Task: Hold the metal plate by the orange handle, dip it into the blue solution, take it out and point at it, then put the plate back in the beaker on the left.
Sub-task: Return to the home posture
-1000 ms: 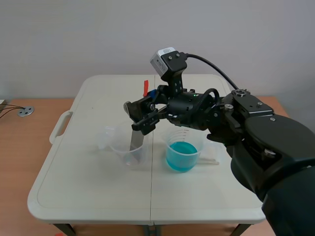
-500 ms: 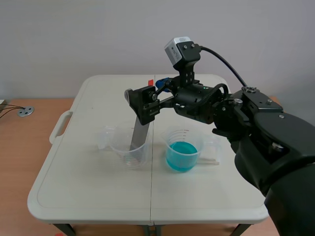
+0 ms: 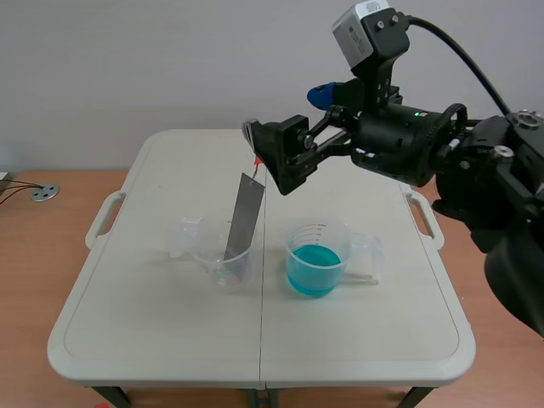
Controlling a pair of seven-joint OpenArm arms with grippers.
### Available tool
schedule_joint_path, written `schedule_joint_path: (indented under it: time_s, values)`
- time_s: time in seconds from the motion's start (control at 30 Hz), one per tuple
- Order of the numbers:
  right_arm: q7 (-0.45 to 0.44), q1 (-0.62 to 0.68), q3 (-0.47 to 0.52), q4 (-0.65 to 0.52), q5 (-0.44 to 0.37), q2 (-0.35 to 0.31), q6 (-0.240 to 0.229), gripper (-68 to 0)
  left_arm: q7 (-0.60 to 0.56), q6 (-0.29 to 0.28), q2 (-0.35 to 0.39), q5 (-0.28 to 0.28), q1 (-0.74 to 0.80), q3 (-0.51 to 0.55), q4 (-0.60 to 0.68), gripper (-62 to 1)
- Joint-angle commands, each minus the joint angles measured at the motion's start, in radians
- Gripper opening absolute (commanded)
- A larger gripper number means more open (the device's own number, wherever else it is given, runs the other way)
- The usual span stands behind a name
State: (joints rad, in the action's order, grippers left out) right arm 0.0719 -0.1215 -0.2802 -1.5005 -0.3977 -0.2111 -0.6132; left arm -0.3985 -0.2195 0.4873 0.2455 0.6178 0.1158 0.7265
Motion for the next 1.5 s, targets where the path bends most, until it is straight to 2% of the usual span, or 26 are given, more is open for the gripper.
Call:
schedule_joint_path:
  time_s: [0.0,0.1,0.17,0.33,0.53,0.7,0.8,0.87,1.07,1.2,1.33,1.47]
  values:
    - [-0.011,0.03,0.027,-0.045,-0.011,-0.017,0.014,-2.2,-0.013,0.001,0.047,0.041,0.008,0.032,0.05,1.4]
    - [-0.011,0.103,0.069,-0.114,-0.014,-0.039,0.023,-2.2,-0.013,0.001,0.095,0.114,0.027,0.077,0.134,1.4]
    - [-0.011,0.151,0.093,-0.148,-0.015,-0.051,0.022,-2.2,-0.015,0.001,0.118,0.137,0.043,0.106,0.196,1.4]
    - [-0.019,0.268,0.146,-0.212,-0.019,-0.082,0.022,-2.2,-0.056,0.001,0.13,0.135,0.067,0.166,0.358,1.4]
    - [-0.043,0.41,0.203,-0.281,-0.019,-0.103,0.023,-1.0,-0.055,0.0,0.125,0.124,0.067,0.172,0.548,1.4]
    - [-0.071,0.53,0.225,-0.332,-0.018,-0.119,0.025,-1.0,-0.05,-0.003,0.122,0.055,0.069,0.172,0.718,1.4]
    - [-0.112,0.605,0.23,-0.367,-0.018,-0.142,0.078,-1.0,-0.05,-0.016,0.102,0.026,0.08,0.171,0.813,1.4]
    - [-0.146,0.652,0.241,-0.388,-0.017,-0.15,0.104,-1.0,-0.05,-0.043,0.074,-0.013,0.08,0.17,0.871,1.4]
    - [-0.205,0.777,0.282,-0.438,0.013,-0.151,0.106,-1.1,-0.05,-0.095,-0.038,-0.129,0.08,0.147,0.996,1.4]
    - [-0.251,0.851,0.288,-0.463,0.069,-0.151,0.14,-1.1,-0.05,-0.113,-0.093,-0.153,0.08,0.119,1.061,1.4]
    - [-0.298,0.906,0.288,-0.476,0.135,-0.151,0.178,-1.2,-0.015,-0.116,-0.107,-0.169,0.08,0.09,1.124,1.4]
    - [-0.315,0.933,0.293,-0.479,0.149,-0.151,0.18,-1.2,0.01,-0.116,-0.107,-0.169,0.08,0.074,1.149,1.4]
